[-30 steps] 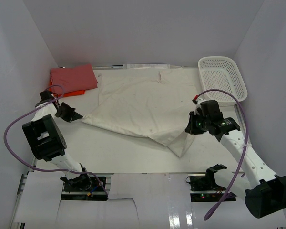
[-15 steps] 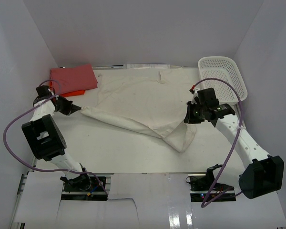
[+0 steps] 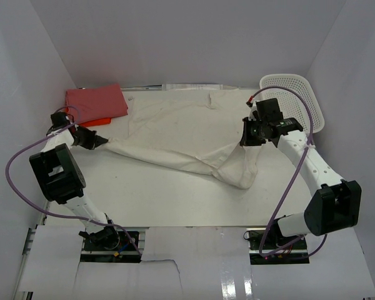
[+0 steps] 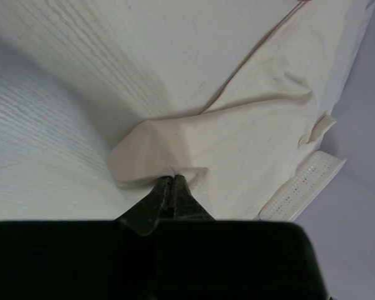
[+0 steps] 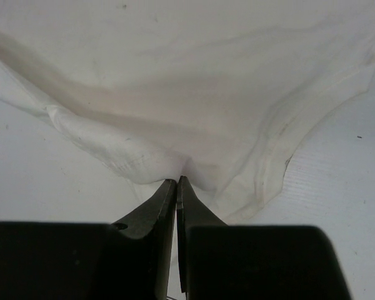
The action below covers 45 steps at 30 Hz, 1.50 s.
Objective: Fold and stack the t-shirts
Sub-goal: Flatten out the tshirt
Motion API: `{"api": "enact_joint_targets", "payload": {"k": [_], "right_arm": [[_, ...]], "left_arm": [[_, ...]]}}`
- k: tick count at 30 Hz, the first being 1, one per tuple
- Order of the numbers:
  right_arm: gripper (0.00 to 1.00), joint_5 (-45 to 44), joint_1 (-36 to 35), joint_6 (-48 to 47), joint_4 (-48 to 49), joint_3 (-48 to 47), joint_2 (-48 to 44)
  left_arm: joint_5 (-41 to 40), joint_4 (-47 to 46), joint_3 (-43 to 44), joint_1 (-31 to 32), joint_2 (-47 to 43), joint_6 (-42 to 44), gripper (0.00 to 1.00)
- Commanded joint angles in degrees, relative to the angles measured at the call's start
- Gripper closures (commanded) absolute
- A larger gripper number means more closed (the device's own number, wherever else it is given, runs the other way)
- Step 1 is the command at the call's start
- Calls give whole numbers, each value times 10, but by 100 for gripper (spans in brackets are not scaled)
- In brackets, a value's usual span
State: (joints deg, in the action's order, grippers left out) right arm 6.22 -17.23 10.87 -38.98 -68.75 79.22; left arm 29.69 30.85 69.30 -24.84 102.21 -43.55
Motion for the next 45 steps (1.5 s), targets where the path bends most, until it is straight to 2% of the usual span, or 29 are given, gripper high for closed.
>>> {"api": "enact_joint_targets", "payload": {"k": [1,10,26,37,42,45], "right_arm": [[92,-11,11,-15,11,-43,15],[92,-15,36,-16,11,-96,64],[92,-29,62,-21,13,-115,99],[92,-21,70,-8,3,-111,48],[92,23,69,5,1,-82,-20],[92,12,69,7,-7,-84,-50]], "left_arm": [[-3,-24,29,8,-4,-21,100],[-10,-26,77,21,19,-42,100],[-16,-18,137,81,88,-42,100],[-37,-6,152,81,96,-38,100],[-35,-6,143,81,88,-36,100],[-27,6,149,83,76,-17,100]]}}
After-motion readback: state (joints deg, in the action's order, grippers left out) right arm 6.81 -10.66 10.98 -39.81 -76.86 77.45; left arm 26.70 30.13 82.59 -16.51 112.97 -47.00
